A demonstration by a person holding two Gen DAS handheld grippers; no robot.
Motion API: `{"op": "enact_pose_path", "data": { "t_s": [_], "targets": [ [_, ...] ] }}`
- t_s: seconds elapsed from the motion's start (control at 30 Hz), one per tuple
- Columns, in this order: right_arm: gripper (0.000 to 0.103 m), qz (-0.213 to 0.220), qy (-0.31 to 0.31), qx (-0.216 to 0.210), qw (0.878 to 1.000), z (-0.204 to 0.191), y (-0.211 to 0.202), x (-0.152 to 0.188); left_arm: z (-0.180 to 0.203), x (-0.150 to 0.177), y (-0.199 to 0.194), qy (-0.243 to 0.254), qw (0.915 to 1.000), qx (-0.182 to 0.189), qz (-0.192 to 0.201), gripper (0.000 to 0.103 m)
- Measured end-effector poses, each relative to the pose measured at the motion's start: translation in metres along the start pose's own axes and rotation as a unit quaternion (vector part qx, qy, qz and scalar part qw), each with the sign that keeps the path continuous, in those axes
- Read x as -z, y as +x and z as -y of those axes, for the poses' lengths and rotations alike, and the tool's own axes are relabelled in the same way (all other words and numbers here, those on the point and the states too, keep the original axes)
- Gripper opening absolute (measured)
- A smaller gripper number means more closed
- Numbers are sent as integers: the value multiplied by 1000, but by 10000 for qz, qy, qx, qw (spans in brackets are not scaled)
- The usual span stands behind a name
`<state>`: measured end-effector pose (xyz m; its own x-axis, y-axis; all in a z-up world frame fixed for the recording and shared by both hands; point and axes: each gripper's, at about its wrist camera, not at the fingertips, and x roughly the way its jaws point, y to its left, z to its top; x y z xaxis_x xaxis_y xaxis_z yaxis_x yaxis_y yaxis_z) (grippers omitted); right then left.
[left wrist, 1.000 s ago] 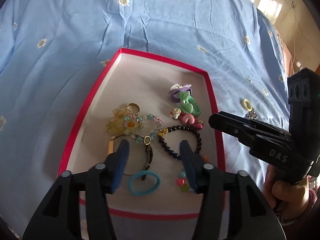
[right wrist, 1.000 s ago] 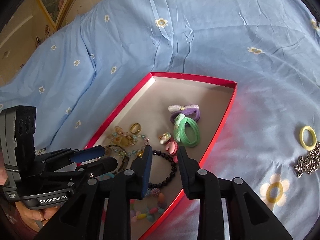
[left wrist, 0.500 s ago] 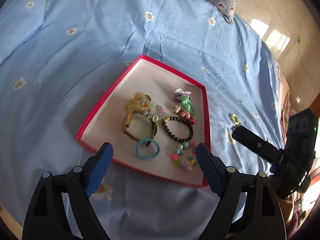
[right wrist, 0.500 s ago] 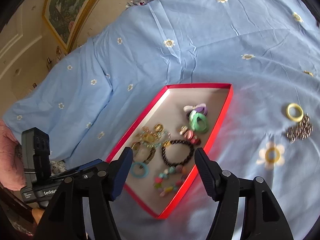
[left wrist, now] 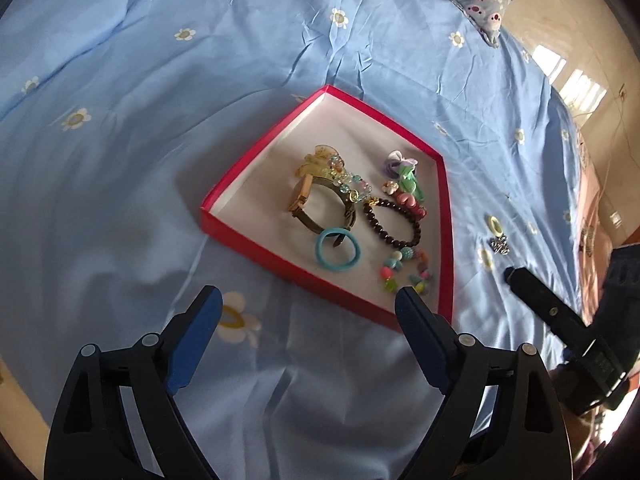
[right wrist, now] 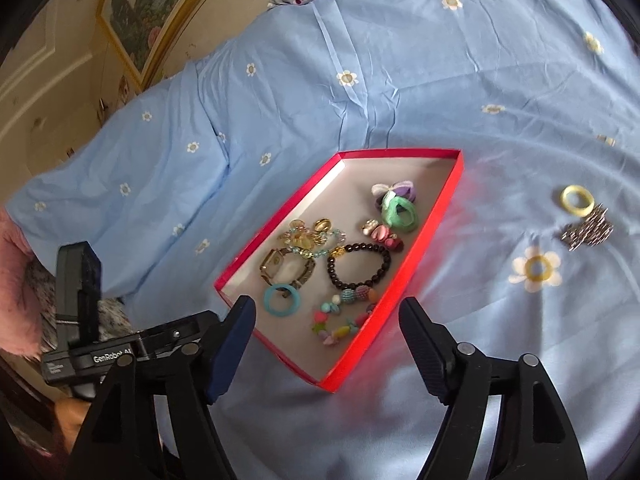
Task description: Organize jewelry
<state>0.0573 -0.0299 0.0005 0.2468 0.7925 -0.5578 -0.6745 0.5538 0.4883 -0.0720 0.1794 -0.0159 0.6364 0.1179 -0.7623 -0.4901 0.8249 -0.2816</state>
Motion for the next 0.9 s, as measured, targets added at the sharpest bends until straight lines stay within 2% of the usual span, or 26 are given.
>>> {"op": "enact_pose_path", "data": {
  "t_s": [0.07,0.13,0.17,0.2,0.23,0.27,0.3,0.4,0.47,0.7,0.9],
  "targets": [
    [79,138,-279,130,9994,-8,-10,-5,3,-1,-12,121,9998,-55,170,89],
    [89,278,-646,246,9972,-20,-22,-13,8,-5,-27,294,9988,-102,370,89],
    [90,325,-824,283,9957,-27,-28,-17,12,-9,-36,389,9980,-106,487,89],
    [92,392,-1087,318,9928,-36,-37,-24,15,-13,-44,478,9970,-105,594,90],
    [95,460,-1331,327,9895,-44,-45,-30,20,-17,-54,599,9953,-111,750,98],
    [98,526,-1501,342,9867,-51,-52,-34,25,-21,-63,713,9933,-163,899,103],
    [103,631,-1703,392,9826,-59,-61,-38,29,-23,-70,809,9911,-265,1020,103],
    [103,664,-2014,512,9759,-70,-68,-40,37,-25,-76,1026,9854,-617,1212,103],
    [103,569,-1927,647,9775,-66,-61,-34,36,-20,-71,1027,9832,-871,1235,103],
    [103,307,-1190,782,9893,-31,-33,9,27,7,-49,1007,9808,-1152,1206,103],
    [103,239,-1117,845,9899,-24,-21,25,29,23,-39,1166,9753,-1378,1271,103]
  ]
}}
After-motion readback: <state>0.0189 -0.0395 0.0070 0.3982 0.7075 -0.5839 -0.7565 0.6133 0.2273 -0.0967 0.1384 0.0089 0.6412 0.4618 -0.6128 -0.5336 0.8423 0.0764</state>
